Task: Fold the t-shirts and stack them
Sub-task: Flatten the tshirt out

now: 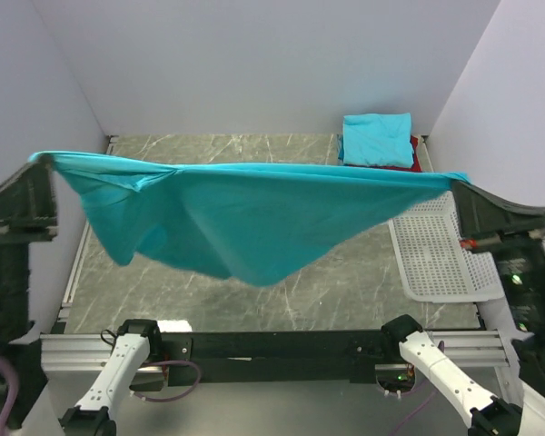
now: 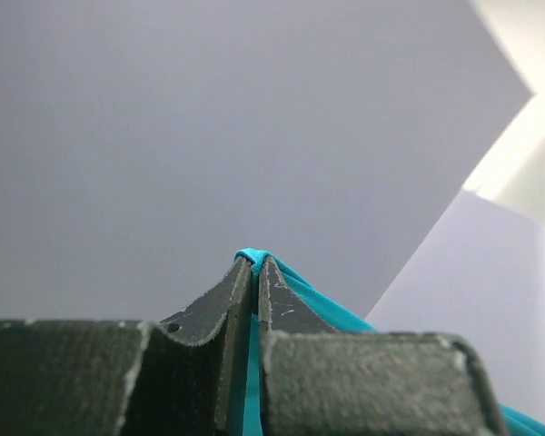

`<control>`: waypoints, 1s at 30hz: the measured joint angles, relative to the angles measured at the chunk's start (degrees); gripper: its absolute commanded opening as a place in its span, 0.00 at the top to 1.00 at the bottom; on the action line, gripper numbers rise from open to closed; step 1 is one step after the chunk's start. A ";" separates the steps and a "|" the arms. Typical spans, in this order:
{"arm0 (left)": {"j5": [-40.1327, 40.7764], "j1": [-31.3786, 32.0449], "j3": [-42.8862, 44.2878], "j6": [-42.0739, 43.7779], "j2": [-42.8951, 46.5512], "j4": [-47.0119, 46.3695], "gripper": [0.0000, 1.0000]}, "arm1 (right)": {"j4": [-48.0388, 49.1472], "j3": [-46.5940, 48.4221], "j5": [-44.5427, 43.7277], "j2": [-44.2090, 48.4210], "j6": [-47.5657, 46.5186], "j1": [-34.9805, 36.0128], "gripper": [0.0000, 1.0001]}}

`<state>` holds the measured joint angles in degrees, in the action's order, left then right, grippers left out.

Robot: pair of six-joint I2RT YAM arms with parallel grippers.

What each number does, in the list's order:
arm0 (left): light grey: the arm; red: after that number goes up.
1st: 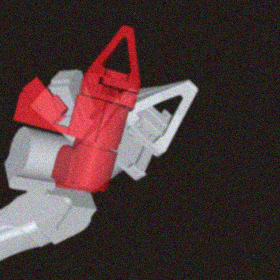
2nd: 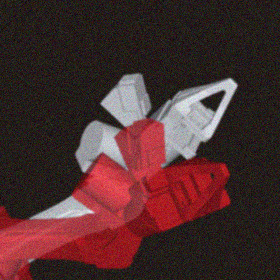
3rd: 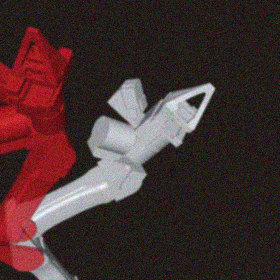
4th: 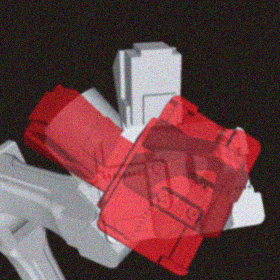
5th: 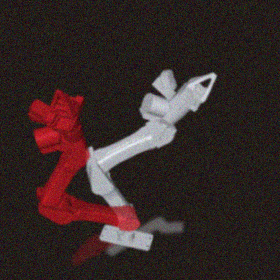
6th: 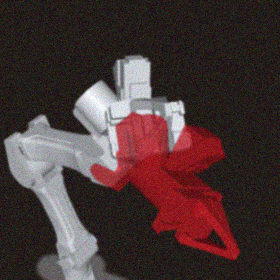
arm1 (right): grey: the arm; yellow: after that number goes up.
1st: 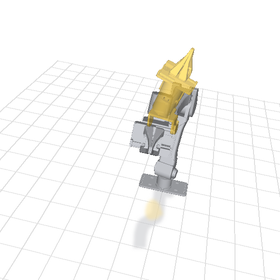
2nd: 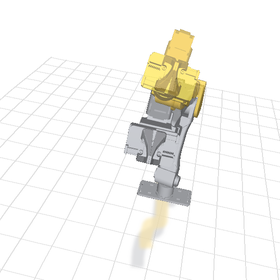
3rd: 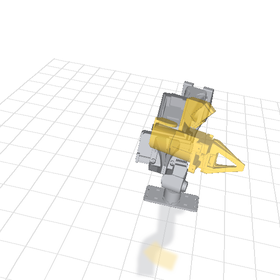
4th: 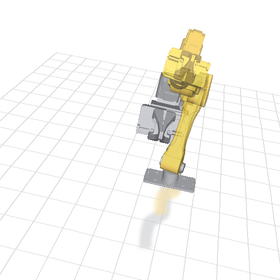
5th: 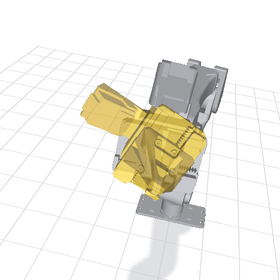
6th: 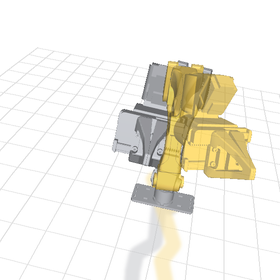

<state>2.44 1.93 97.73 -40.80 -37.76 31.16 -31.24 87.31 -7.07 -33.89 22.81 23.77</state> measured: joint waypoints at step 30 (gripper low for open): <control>-7.43 -0.20 -44.24 0.33 -35.17 -22.12 0.08 | 9.42 -30.75 -3.21 -42.62 5.64 -3.67 0.84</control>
<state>-4.99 1.74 53.49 -40.47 -72.93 9.04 -21.82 56.55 -10.28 -76.51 28.45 20.10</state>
